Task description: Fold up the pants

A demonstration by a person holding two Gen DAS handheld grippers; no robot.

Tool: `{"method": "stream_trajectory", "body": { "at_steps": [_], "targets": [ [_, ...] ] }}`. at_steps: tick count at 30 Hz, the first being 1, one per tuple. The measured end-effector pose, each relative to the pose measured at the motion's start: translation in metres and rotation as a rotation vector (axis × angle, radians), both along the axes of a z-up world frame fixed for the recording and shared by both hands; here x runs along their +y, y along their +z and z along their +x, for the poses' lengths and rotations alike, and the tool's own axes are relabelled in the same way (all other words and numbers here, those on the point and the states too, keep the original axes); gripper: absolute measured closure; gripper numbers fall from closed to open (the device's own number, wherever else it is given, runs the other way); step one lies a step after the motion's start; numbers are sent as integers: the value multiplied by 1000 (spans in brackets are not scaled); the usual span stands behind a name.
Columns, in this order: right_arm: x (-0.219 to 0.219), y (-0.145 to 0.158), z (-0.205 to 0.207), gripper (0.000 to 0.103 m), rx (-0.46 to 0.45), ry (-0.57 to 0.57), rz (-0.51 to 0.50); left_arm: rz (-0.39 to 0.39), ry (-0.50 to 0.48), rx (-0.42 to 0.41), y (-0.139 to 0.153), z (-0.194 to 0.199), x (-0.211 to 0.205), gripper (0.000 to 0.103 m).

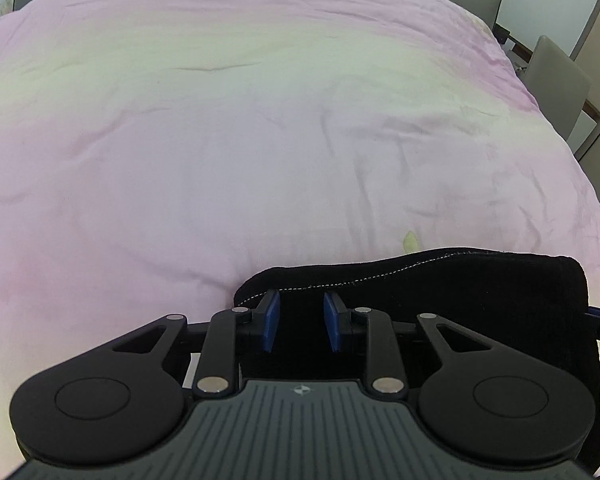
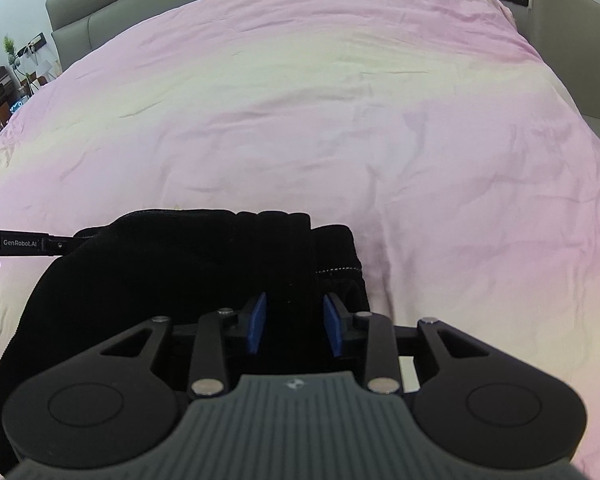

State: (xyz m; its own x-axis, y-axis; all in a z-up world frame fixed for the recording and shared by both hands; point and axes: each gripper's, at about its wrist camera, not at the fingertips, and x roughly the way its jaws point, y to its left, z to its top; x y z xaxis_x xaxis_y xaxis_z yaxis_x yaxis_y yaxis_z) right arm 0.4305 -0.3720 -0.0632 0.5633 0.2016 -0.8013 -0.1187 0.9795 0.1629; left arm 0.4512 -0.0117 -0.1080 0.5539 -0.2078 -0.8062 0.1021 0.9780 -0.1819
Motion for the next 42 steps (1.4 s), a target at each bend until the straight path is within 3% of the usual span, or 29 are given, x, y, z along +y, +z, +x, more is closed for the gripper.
{"method": "stream_trajectory", "body": {
  "at_steps": [1, 3, 4, 10, 15, 20, 25, 30, 35, 42],
  "targets": [
    [-3, 3, -2, 70, -4, 8, 18, 8, -1, -17, 7, -5, 2, 64],
    [-10, 10, -8, 47, -4, -2, 37, 11, 9, -26, 17, -17, 11, 34],
    [-13, 12, -13, 33, -2, -16, 33, -7, 10, -30, 22, -24, 17, 30],
    [-45, 0, -35, 27, 118, -41, 172, -138, -53, 36, 33, -66, 44, 18],
    [-65, -19, -48, 21, 209, -58, 274, -244, -103, 142, 16, -85, 48, 14],
    [-84, -45, -45, 19, 288, -120, 437, -351, -55, 228, -16, -85, 51, 13],
    [-86, -65, -40, 19, 302, -131, 503, -495, -18, 267, -44, -78, 60, 11],
    [-89, -80, -35, 26, 299, -123, 568, -576, -5, 278, -63, -71, 60, 23],
    [-83, -79, -37, 41, 260, -114, 578, -565, 0, 275, -63, -67, 57, 33],
    [-64, -42, -50, 55, 183, -85, 487, -483, 4, 214, -29, -81, 48, 47]
  ]
}}
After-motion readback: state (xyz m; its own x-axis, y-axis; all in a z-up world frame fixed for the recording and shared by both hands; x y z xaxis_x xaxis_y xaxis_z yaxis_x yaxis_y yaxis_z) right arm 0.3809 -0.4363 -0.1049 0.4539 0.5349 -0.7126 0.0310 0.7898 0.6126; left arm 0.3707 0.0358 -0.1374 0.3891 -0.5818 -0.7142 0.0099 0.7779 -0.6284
